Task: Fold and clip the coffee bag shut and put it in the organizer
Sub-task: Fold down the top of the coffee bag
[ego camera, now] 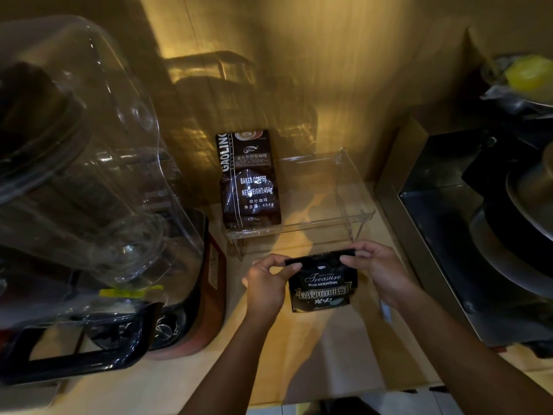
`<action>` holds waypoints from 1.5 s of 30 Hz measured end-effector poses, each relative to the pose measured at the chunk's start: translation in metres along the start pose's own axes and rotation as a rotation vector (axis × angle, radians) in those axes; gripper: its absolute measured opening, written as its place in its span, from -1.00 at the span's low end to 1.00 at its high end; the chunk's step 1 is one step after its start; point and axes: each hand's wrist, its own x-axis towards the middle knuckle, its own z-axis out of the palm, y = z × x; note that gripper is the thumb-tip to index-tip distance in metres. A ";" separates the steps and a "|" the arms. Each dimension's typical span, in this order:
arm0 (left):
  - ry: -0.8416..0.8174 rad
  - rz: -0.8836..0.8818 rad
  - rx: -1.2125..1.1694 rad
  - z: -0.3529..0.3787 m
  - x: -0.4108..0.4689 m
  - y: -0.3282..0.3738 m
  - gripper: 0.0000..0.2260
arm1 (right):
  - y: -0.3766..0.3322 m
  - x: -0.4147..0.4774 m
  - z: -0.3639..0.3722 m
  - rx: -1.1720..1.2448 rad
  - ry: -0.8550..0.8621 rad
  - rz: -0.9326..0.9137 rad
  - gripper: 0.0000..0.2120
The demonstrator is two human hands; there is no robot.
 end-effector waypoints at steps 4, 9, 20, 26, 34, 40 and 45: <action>0.059 -0.102 -0.137 0.001 -0.003 -0.001 -0.82 | 0.002 0.000 0.005 0.015 0.080 0.002 -0.91; 0.186 -0.461 -0.480 0.014 -0.009 0.017 -0.91 | 0.004 0.001 0.019 0.178 0.286 0.124 -0.86; 0.200 -0.032 -0.031 0.000 -0.008 -0.001 -0.77 | 0.001 -0.001 0.009 -0.034 0.210 0.011 -0.85; 0.224 -0.319 -0.332 0.010 -0.016 0.009 -0.80 | 0.002 0.000 0.026 0.249 0.386 0.164 -0.80; 0.074 -0.224 -0.239 0.000 -0.010 0.010 -0.85 | -0.003 -0.003 0.019 0.142 0.257 0.068 -0.87; -0.064 0.194 0.296 0.000 0.001 0.019 -0.83 | -0.006 -0.005 0.006 -0.066 0.119 -0.019 -0.87; -0.101 0.539 0.748 0.017 0.005 0.031 -0.92 | -0.008 -0.004 0.007 -0.124 0.151 -0.078 -0.90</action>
